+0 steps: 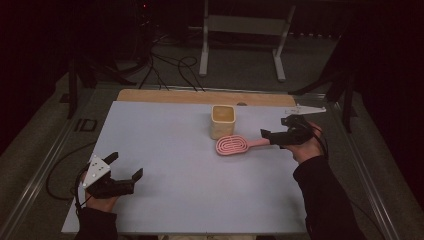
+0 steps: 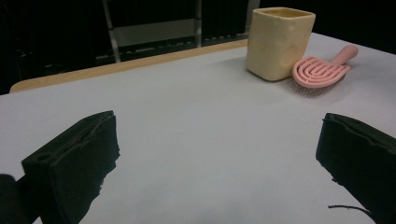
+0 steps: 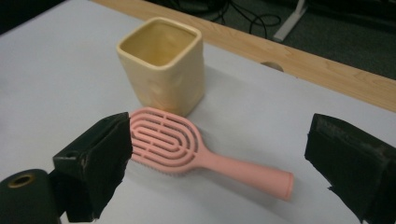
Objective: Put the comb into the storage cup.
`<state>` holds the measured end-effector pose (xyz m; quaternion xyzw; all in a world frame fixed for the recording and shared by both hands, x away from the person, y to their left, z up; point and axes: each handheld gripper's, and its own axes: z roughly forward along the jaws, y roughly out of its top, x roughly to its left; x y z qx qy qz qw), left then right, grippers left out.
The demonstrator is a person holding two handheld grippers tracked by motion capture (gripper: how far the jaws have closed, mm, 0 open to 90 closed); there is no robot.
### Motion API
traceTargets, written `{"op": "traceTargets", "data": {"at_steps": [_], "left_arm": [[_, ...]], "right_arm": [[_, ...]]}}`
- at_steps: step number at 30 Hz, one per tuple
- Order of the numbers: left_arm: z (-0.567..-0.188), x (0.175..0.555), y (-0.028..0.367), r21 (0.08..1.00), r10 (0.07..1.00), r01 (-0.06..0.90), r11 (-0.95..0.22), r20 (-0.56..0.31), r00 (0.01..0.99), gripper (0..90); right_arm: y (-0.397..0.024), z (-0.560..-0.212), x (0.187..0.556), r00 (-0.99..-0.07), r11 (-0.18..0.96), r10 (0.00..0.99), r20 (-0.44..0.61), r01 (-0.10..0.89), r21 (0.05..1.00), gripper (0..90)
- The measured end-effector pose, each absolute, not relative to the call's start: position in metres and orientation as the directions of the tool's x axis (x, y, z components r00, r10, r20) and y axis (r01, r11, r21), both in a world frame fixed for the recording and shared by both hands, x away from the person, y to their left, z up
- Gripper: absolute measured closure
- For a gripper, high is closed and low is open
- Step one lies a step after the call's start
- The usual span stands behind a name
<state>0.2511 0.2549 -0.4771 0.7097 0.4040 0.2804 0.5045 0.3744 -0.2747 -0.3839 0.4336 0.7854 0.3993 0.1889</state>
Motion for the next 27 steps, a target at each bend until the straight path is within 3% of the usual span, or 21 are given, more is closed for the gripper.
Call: {"op": "traceTargets", "data": {"at_steps": [17, 27], "left_arm": [[-0.478, 0.252, 0.255, 0.942, 0.857, 0.292, -0.166, -0.009, 0.516, 0.0], [-0.478, 0.252, 0.255, 0.942, 0.857, 0.291, -0.168, -0.007, 0.515, 0.0]], "right_arm": [[-0.268, -0.388, 0.398, -0.611, 0.446, 0.792, -0.021, 0.553, 0.704, 7.4], [-0.265, -0.399, 0.412, -0.636, 0.478, 0.772, -0.004, 0.577, 0.662, 7.4]]}}
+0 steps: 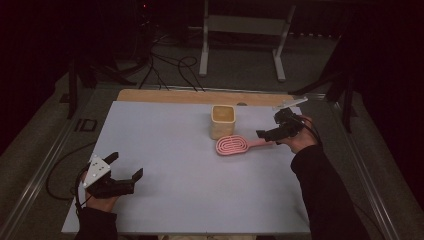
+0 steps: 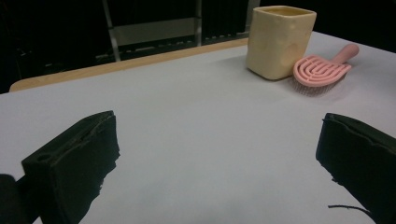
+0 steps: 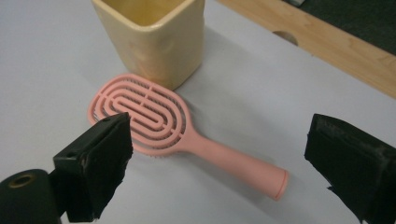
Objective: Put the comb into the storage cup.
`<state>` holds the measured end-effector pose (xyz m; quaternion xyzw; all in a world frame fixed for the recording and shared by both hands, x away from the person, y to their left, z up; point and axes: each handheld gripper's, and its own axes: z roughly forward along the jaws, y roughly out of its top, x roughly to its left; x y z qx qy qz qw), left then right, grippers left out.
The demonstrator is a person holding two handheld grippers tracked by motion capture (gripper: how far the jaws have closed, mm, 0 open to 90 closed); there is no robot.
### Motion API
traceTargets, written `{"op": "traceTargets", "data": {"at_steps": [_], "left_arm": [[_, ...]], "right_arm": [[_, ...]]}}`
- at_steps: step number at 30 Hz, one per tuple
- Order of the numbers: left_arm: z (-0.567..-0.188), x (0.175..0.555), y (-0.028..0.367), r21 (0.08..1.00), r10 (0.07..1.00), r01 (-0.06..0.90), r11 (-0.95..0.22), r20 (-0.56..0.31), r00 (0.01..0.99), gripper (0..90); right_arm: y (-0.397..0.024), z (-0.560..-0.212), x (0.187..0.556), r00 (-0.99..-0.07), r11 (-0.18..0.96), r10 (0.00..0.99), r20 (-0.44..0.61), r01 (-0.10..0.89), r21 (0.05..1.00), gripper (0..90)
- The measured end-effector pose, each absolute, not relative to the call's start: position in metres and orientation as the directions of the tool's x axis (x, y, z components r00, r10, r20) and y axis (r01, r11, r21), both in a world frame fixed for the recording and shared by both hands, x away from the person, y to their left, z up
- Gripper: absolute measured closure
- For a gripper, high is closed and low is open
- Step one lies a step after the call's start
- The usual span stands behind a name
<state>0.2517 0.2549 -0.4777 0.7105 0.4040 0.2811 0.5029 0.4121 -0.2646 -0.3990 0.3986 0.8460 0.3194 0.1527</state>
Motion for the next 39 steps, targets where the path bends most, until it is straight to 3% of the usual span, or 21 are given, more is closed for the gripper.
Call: {"op": "traceTargets", "data": {"at_steps": [27, 39], "left_arm": [[-0.478, 0.252, 0.255, 0.943, 0.856, 0.29, -0.166, -0.008, 0.516, 0.0], [-0.478, 0.252, 0.255, 0.942, 0.856, 0.292, -0.166, -0.009, 0.517, 0.0]], "right_arm": [[-0.256, -0.418, 0.436, -0.708, 0.587, 0.706, -0.022, 0.568, 0.577, 7.5], [-0.251, -0.435, 0.442, -0.733, 0.665, 0.676, -0.074, 0.564, 0.49, 8.1]]}}
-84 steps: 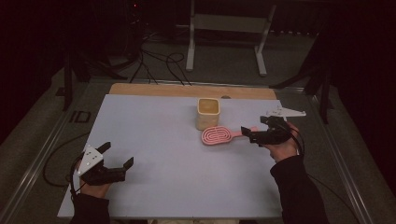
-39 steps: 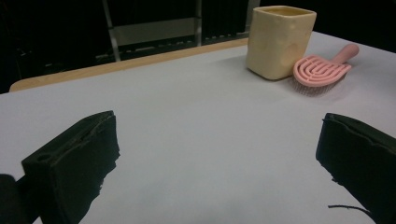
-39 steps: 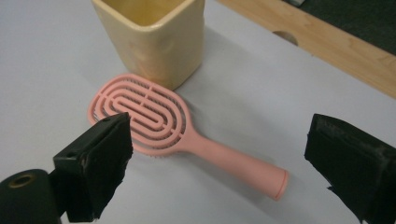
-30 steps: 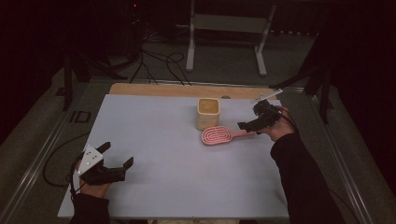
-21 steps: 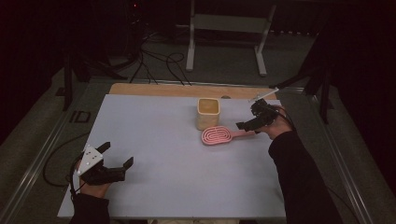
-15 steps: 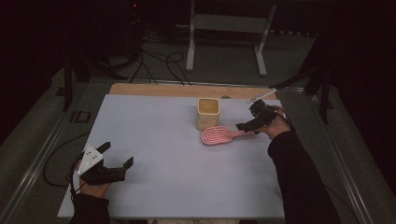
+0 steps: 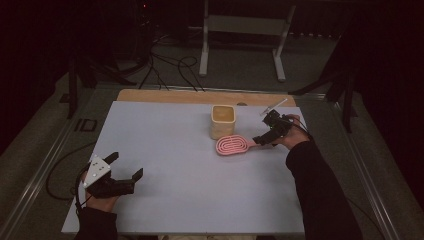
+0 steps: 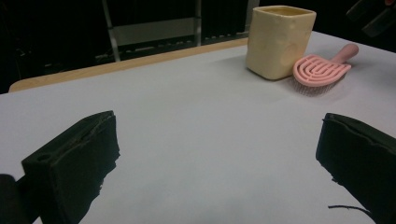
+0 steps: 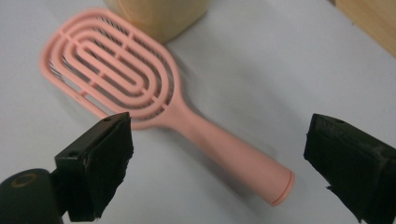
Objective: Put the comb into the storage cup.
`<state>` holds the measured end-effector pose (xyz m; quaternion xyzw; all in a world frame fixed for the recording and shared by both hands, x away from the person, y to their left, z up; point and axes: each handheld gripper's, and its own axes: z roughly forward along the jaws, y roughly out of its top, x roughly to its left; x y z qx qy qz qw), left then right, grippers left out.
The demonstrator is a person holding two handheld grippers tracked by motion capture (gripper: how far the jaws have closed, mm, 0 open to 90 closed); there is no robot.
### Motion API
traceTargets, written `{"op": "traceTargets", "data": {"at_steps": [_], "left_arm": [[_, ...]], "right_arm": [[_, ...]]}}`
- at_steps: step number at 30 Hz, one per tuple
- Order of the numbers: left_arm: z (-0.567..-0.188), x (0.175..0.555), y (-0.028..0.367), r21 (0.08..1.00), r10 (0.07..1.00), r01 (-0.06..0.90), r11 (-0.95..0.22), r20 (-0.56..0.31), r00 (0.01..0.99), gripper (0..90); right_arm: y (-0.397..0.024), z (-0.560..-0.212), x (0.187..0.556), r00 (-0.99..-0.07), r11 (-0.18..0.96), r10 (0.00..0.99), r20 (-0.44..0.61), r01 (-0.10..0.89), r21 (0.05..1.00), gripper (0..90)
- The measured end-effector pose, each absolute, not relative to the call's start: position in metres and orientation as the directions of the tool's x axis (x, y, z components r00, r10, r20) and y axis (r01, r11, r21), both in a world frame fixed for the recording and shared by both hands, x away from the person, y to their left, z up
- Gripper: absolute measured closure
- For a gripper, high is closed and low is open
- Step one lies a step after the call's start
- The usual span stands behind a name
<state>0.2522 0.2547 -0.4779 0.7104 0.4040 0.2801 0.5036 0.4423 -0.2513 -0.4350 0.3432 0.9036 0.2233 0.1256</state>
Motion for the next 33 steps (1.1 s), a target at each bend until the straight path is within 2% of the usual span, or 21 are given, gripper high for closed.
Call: {"op": "traceTargets", "data": {"at_steps": [33], "left_arm": [[-0.478, 0.253, 0.255, 0.94, 0.855, 0.295, -0.171, -0.006, 0.518, 0.0]], "right_arm": [[-0.239, -0.464, 0.451, -0.79, 0.771, 0.598, -0.133, 0.522, 0.364, 10.3]]}}
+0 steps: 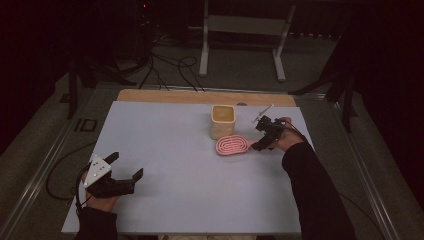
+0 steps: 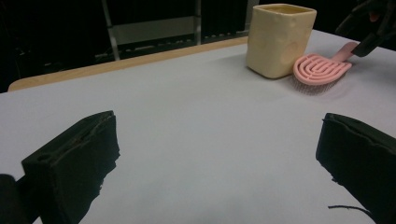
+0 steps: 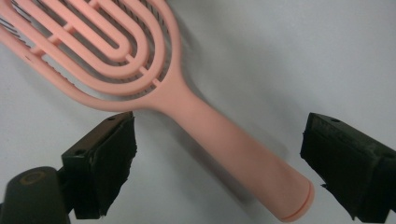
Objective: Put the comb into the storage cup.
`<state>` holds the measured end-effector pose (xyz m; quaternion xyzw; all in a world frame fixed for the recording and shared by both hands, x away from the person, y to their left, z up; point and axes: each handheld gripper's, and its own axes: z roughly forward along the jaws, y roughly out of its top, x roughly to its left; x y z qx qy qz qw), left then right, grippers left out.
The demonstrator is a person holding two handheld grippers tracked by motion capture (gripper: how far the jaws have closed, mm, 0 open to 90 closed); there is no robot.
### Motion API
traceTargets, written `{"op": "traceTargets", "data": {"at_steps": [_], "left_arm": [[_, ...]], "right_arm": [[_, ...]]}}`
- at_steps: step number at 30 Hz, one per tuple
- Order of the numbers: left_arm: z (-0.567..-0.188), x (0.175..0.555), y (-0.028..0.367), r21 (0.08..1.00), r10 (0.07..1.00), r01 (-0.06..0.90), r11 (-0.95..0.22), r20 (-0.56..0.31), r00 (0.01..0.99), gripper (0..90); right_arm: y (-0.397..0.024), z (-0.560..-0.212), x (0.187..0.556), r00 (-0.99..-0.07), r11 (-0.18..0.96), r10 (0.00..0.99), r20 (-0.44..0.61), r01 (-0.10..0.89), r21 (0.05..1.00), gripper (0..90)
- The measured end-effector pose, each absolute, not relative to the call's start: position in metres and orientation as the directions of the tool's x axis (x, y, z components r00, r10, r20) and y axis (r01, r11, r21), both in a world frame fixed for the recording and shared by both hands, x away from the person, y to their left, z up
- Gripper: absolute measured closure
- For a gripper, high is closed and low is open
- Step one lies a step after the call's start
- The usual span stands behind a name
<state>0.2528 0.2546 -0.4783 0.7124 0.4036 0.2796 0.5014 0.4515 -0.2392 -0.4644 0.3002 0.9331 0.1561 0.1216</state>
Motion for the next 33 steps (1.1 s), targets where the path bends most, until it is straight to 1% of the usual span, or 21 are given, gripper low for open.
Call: {"op": "traceTargets", "data": {"at_steps": [15, 25, 33], "left_arm": [[-0.479, 0.253, 0.254, 0.94, 0.855, 0.296, -0.173, -0.006, 0.518, 0.0], [-0.479, 0.253, 0.255, 0.939, 0.855, 0.297, -0.174, -0.005, 0.518, 0.0], [-0.479, 0.253, 0.254, 0.938, 0.854, 0.298, -0.175, -0.005, 0.52, 0.0]], "right_arm": [[-0.236, -0.476, 0.456, -0.824, 0.802, 0.555, -0.113, 0.493, 0.338, 15.7], [-0.231, -0.481, 0.454, -0.854, 0.836, 0.505, -0.126, 0.448, 0.318, 26.8], [-0.229, -0.483, 0.45, -0.889, 0.875, 0.433, -0.151, 0.374, 0.309, 40.0]]}}
